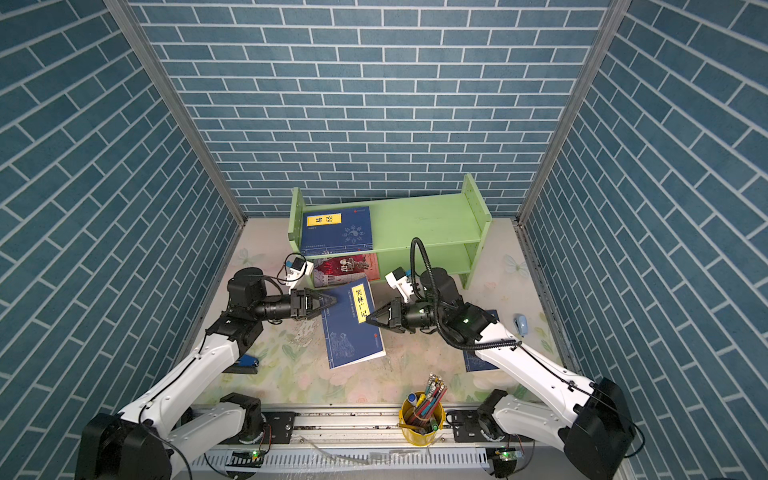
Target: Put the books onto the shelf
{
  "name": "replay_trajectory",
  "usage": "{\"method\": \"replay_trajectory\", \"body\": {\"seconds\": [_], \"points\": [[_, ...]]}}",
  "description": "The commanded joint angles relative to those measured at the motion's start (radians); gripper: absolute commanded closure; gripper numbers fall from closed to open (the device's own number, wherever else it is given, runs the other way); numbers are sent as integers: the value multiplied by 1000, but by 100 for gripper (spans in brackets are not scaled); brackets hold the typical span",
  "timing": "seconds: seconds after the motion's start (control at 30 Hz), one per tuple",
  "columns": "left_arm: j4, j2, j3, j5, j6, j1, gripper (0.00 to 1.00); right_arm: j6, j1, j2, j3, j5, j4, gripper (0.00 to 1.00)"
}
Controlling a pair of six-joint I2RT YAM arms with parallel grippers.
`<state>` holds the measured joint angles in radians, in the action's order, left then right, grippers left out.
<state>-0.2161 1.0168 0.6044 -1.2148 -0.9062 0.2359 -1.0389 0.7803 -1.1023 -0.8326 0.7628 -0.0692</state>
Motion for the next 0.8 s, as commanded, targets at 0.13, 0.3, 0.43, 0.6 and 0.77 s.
{"method": "replay_trajectory", "body": {"seconds": [0.13,0.3,0.43,0.6,0.77], "points": [[8,-56,45,-37,-40,25,67,40,-1,11,-53,29,24,100],[37,-75,58,-39,-34,25,93,44,-1,19,-56,20,5,100],[80,-73,90,-34,1,25,100,83,-1,26,-79,2,-67,82],[178,-60,199,-42,81,25,100,170,-18,74,-152,-128,-252,59],[238,-32,347,-57,145,25,100,231,-86,162,-214,-264,-375,46]]}}
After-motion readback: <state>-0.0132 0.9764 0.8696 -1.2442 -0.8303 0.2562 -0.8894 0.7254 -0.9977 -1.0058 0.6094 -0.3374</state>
